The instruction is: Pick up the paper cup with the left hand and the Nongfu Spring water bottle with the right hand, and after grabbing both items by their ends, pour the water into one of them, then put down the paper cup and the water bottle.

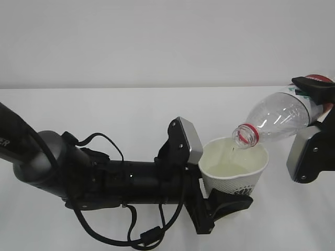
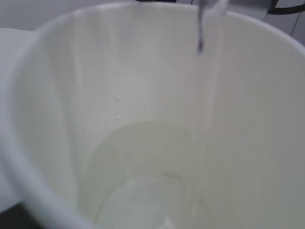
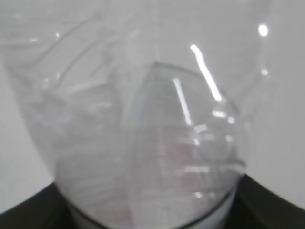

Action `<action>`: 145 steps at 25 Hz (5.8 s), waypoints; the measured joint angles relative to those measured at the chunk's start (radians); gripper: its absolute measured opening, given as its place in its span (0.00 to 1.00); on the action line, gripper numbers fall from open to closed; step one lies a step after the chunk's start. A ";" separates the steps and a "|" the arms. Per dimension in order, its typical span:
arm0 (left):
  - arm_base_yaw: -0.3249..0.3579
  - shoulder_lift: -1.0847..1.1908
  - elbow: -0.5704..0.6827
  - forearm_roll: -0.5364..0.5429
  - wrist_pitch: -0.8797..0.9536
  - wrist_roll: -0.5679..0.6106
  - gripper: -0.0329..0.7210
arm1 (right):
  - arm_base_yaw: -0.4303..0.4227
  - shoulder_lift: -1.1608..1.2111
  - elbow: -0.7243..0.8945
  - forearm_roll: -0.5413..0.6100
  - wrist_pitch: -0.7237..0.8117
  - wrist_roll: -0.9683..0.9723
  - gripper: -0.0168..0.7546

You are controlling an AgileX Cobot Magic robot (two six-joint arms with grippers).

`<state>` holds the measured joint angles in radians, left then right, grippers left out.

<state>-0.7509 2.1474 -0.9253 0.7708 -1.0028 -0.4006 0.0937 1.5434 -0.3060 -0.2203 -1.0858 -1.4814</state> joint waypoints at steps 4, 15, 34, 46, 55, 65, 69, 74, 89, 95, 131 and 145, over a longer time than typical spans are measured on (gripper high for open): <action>0.000 0.000 0.000 0.000 0.000 0.000 0.74 | 0.000 0.000 0.000 0.000 0.000 0.000 0.63; 0.000 0.000 0.000 0.000 0.002 0.000 0.74 | 0.000 0.000 0.000 0.000 0.000 0.000 0.63; 0.000 0.000 0.000 0.000 0.002 0.000 0.74 | 0.000 0.000 0.000 -0.002 -0.002 0.000 0.63; 0.000 0.000 0.000 -0.002 0.002 0.000 0.74 | 0.000 0.000 0.000 -0.002 -0.010 0.000 0.63; 0.000 0.000 0.000 -0.002 0.004 0.000 0.74 | 0.000 0.000 0.000 0.000 -0.015 -0.007 0.63; 0.000 0.000 0.000 -0.002 0.004 0.000 0.74 | 0.000 0.000 0.000 0.002 -0.015 -0.017 0.63; 0.000 0.000 0.000 -0.002 0.004 0.000 0.74 | 0.000 0.000 0.000 0.002 -0.015 -0.021 0.63; 0.000 0.000 0.000 -0.002 0.004 0.000 0.74 | 0.000 0.000 0.000 0.011 -0.015 -0.025 0.63; 0.000 0.000 0.000 -0.002 0.004 0.000 0.74 | 0.000 0.000 0.000 0.022 -0.016 -0.049 0.63; 0.000 0.002 0.000 -0.002 0.004 0.000 0.74 | 0.000 0.000 0.000 0.026 -0.017 -0.054 0.63; 0.000 0.002 0.000 -0.002 0.007 0.000 0.74 | 0.000 0.000 0.000 0.040 -0.022 -0.059 0.63; 0.000 0.002 0.000 -0.002 0.011 0.000 0.74 | 0.000 0.000 0.000 0.040 -0.022 -0.059 0.63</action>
<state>-0.7509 2.1493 -0.9253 0.7690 -0.9919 -0.4006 0.0937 1.5434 -0.3060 -0.1801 -1.1078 -1.5407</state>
